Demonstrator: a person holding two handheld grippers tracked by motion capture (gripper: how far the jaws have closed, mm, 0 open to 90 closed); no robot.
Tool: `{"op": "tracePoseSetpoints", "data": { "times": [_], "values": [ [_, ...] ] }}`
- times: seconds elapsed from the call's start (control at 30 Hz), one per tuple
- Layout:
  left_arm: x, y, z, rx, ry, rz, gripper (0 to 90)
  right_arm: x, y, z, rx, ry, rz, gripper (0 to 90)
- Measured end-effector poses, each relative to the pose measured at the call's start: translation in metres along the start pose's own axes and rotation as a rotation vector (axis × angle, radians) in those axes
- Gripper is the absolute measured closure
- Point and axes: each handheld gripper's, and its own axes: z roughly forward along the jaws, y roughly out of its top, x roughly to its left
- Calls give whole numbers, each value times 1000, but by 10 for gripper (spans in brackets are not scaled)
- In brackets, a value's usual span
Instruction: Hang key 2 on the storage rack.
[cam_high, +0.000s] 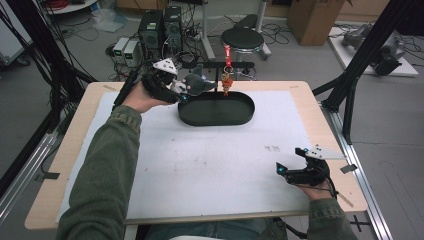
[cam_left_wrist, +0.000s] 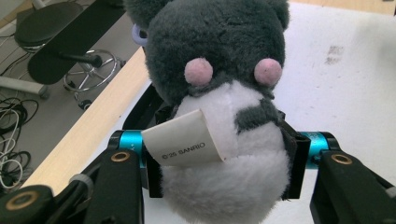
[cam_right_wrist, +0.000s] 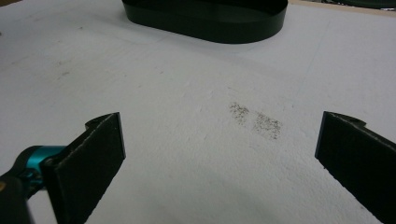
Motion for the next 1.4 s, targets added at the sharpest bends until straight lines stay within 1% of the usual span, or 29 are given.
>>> {"op": "tracePoseSetpoints", "data": {
  "times": [0.07, 0.17, 0.23, 0.3, 0.4, 0.43, 0.47, 0.5, 0.6, 0.7, 0.73, 0.8, 0.87, 0.97, 1.0, 1.07, 1.13, 1.17, 1.23, 1.33, 1.37, 1.4],
  "values": [
    [3, 1, 4, 17, 15, 11, 496, 1, 0, 0, 1, 1, 1, 5],
    [7, 1, 5, -2, 31, 11, 497, 1, 0, 0, 1, 2, -5, 5],
    [9, 0, 3, -2, 35, 8, 496, 0, -1, 0, 4, -1, -7, 5],
    [11, -2, 2, 5, 53, 13, 496, 0, -1, 0, 8, 0, 2, 5],
    [15, -4, -3, 1, 81, 16, 496, 0, -2, -1, 12, 1, 1, 5],
    [16, -5, -4, -11, 76, 5, 496, 1, -2, -1, 12, 0, 0, 5],
    [17, -5, -5, -15, 86, 2, 496, 1, -2, -1, 12, 0, -4, 5],
    [18, -5, -6, -12, 91, 8, 496, 1, -2, -1, 12, -1, -3, 5],
    [23, -6, -5, -26, 95, 2, 496, 0, -2, 0, 12, -1, -5, 5],
    [28, -9, -2, -4, 124, -3, 496, 1, -2, 0, 18, 5, -5, 5],
    [30, -11, -1, 4, 128, -6, 496, 2, -2, 0, 20, 5, -2, 5],
    [33, -14, 3, 8, 128, -14, 496, 1, -2, 1, 23, 7, -4, 5],
    [35, -15, 4, 4, 125, -11, 496, 1, -2, 2, 25, 6, -6, 5],
    [34, -15, 5, -26, 119, -4, 496, 1, -3, 2, 32, 8, -1, 5],
    [34, -14, 6, -26, 113, -2, 496, 1, -3, 2, 32, 8, -3, 5],
    [31, -14, 10, -20, 101, 10, 496, 1, -3, 2, 32, 8, -7, 5],
    [30, -14, 14, 9, 86, 22, 496, 1, -3, 2, 34, 8, -5, 5],
    [29, -15, 17, 21, 87, 24, 496, 1, -3, 2, 33, 7, -6, 5],
    [30, -16, 20, 40, 86, 15, 496, 2, -4, 2, 34, 9, -7, 5],
    [30, -16, 22, 46, 83, 11, 495, 2, -4, 0, 35, 12, -3, 5],
    [30, -16, 22, 47, 86, 9, 495, 1, -4, 1, 30, 9, -9, 5],
    [30, -17, 23, 52, 87, 15, 495, 1, -4, 0, 32, 10, -8, 5]
  ]
}}
